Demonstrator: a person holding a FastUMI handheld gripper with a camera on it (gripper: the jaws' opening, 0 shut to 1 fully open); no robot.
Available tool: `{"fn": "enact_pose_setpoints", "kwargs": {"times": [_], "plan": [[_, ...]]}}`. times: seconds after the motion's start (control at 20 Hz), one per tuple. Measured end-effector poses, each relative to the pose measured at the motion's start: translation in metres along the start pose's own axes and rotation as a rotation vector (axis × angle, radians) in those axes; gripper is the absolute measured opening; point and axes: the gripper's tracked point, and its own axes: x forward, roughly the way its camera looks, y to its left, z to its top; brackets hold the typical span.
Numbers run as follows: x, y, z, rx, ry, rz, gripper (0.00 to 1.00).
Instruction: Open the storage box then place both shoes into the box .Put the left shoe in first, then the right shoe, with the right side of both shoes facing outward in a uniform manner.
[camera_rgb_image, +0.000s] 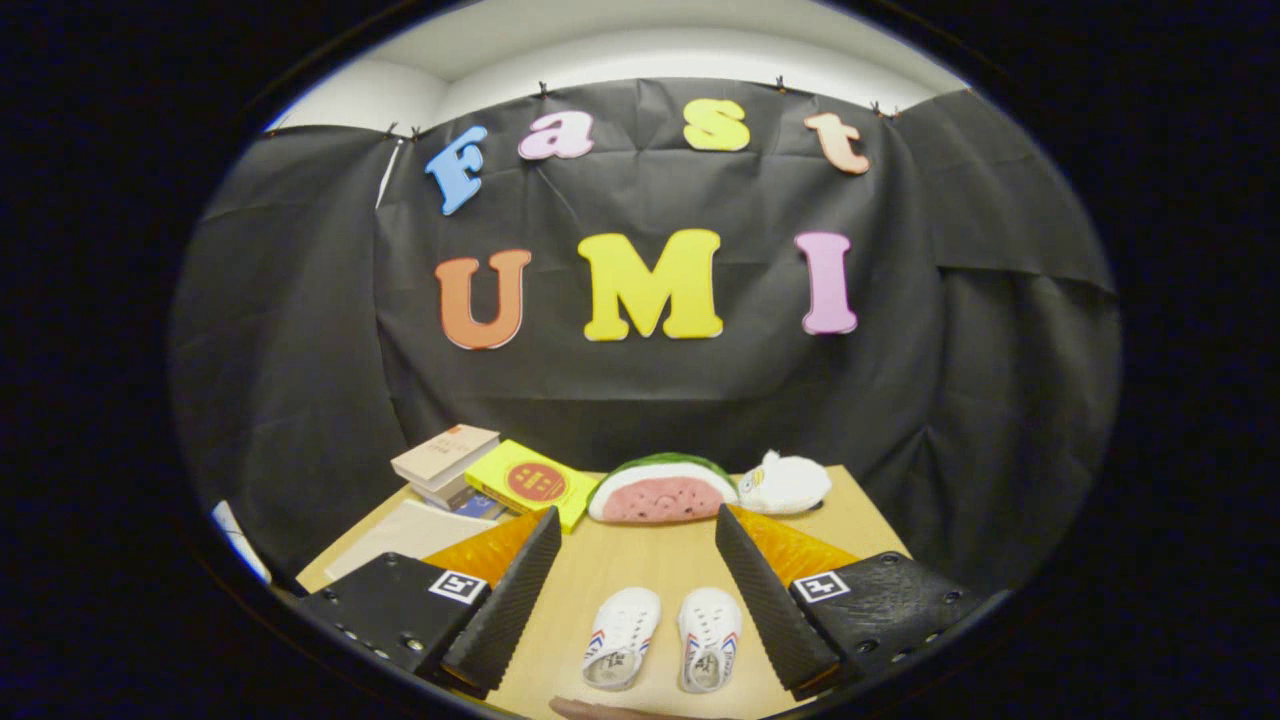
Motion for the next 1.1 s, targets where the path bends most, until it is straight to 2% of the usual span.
{"fn": "enact_pose_setpoints", "kwargs": {"times": [0.35, 0.45, 0.6, 0.8, 0.95, 1.1], "plan": [[0.082, 0.025, -0.059, 0.104, 0.255, 0.157, 0.96], [0.101, 0.037, -0.073, 0.143, 0.326, 0.227, 0.96], [0.114, 0.073, -0.096, 0.222, 0.463, 0.403, 0.96], [0.114, 0.127, -0.124, 0.450, 0.706, 0.714, 0.95], [0.125, 0.144, -0.149, 0.575, 0.846, 0.849, 0.95], [0.132, 0.153, -0.149, 0.744, 0.893, 0.979, 0.95]]}}
